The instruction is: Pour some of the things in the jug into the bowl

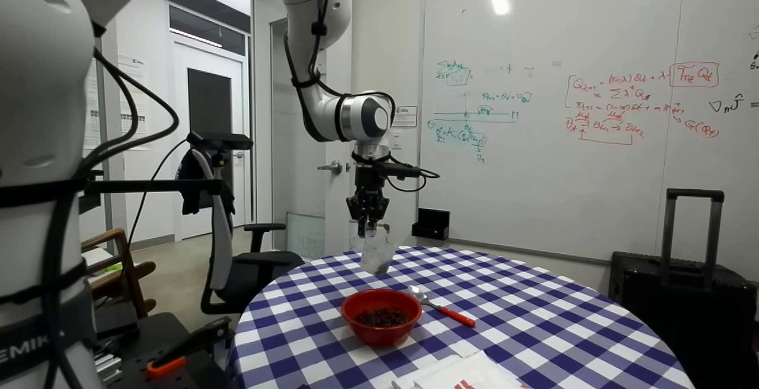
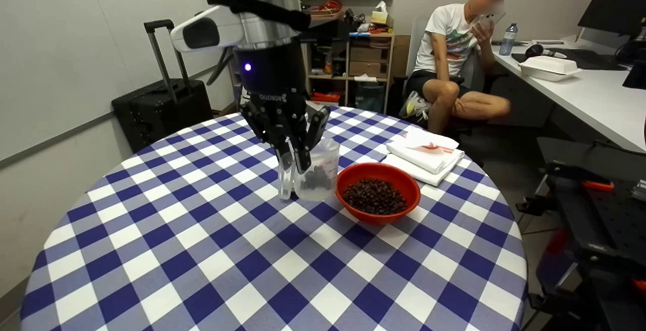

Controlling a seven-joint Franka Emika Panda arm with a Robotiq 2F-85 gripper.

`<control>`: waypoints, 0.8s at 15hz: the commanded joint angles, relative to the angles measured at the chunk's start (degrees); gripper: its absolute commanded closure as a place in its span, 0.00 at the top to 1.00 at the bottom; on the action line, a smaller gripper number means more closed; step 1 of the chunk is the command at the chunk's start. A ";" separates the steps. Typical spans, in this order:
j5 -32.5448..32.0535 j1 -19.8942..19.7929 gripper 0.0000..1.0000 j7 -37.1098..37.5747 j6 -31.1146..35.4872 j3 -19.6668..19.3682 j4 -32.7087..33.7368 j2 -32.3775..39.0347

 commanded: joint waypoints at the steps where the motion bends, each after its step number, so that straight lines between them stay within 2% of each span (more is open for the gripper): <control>1: -3.26 1.75 0.07 4.46 1.10 -0.03 2.35 3.00; 9: -5.99 4.12 0.07 12.31 3.65 0.08 6.25 9.20; 12: -9.06 5.99 0.07 16.74 5.14 -1.07 7.44 11.19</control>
